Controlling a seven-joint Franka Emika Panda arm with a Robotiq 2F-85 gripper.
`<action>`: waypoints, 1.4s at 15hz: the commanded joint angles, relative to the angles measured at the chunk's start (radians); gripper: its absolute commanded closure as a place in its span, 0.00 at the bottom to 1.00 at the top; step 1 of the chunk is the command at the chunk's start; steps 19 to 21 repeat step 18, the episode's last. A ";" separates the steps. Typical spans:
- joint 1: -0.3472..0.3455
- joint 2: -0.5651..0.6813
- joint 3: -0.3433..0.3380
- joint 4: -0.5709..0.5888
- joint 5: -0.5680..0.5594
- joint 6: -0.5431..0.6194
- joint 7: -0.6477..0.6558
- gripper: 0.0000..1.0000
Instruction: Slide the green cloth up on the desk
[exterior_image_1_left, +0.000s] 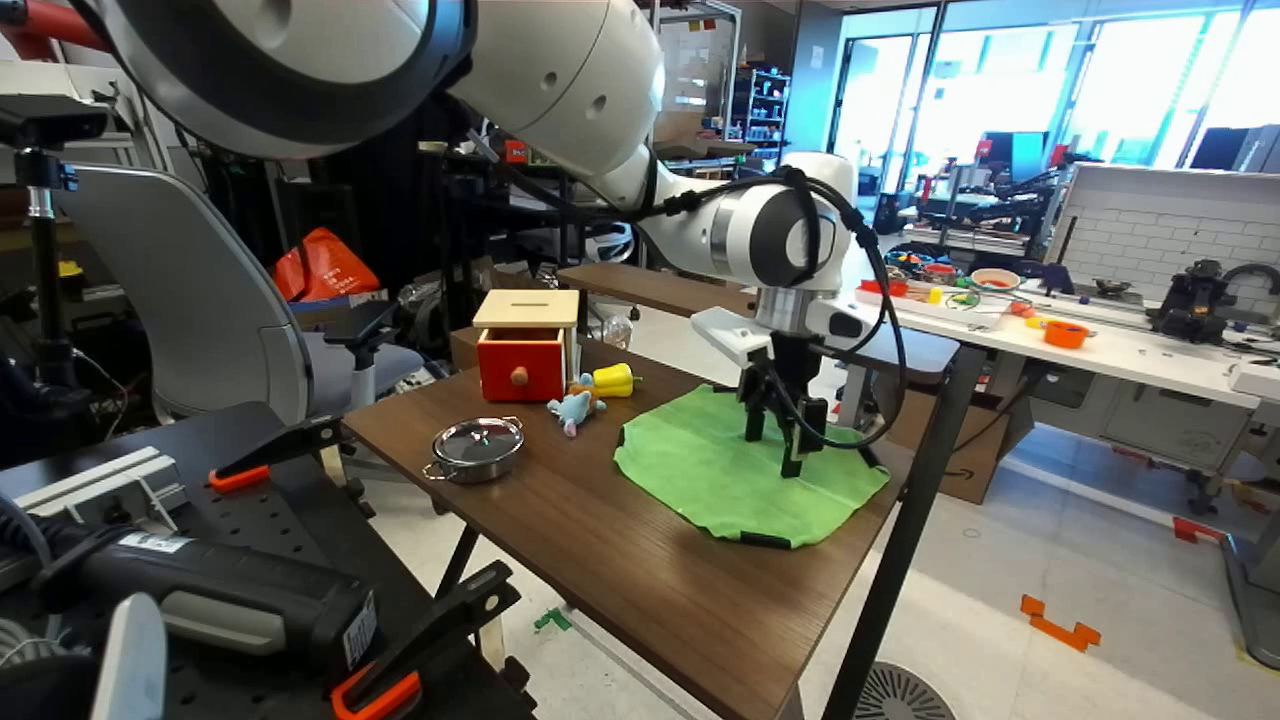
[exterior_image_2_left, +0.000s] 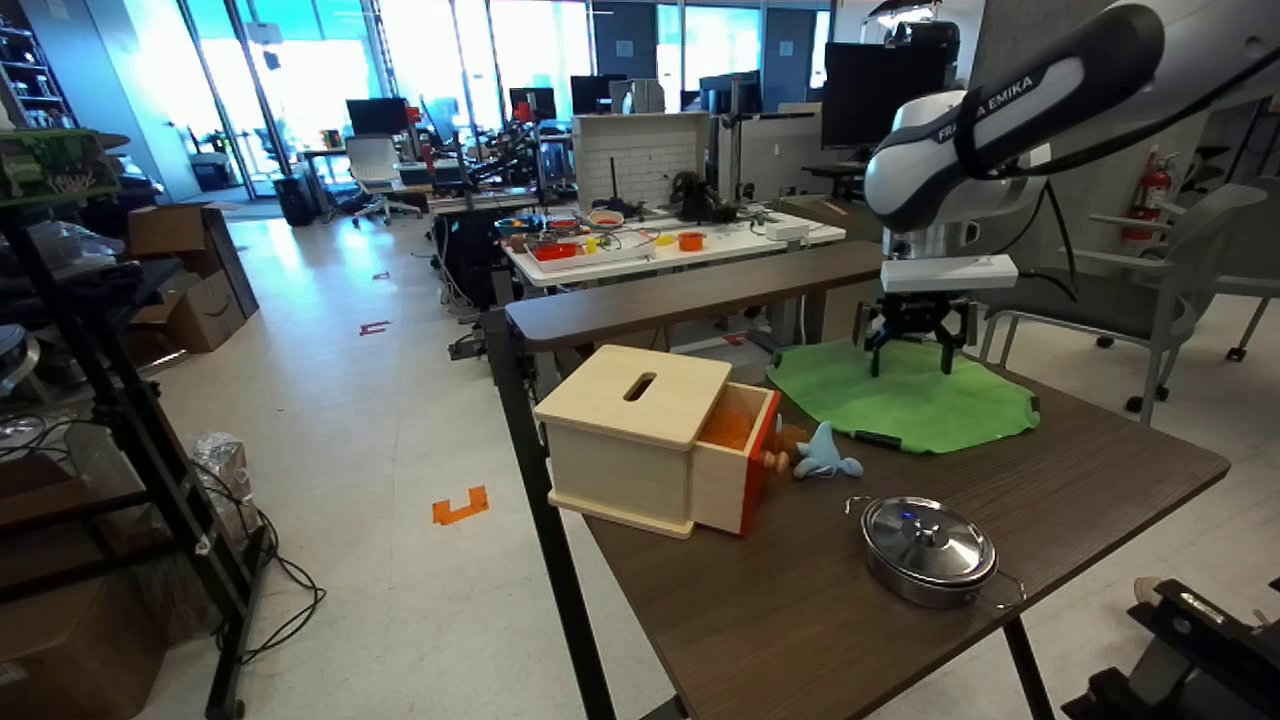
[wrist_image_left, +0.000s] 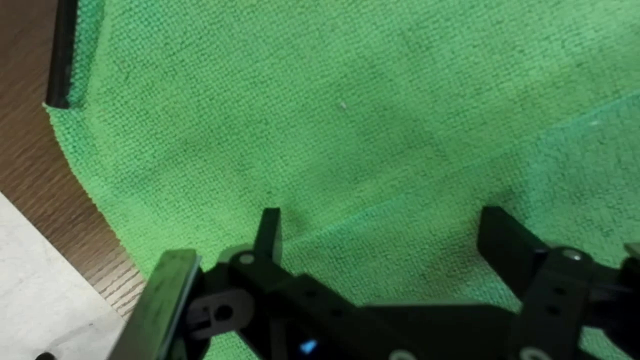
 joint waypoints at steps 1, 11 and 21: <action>0.020 -0.054 -0.002 -0.018 -0.010 -0.069 -0.014 0.00; 0.031 -0.377 0.024 -0.330 -0.011 -0.195 -0.328 0.00; 0.011 -0.448 0.044 -0.423 -0.026 -0.187 -0.452 0.00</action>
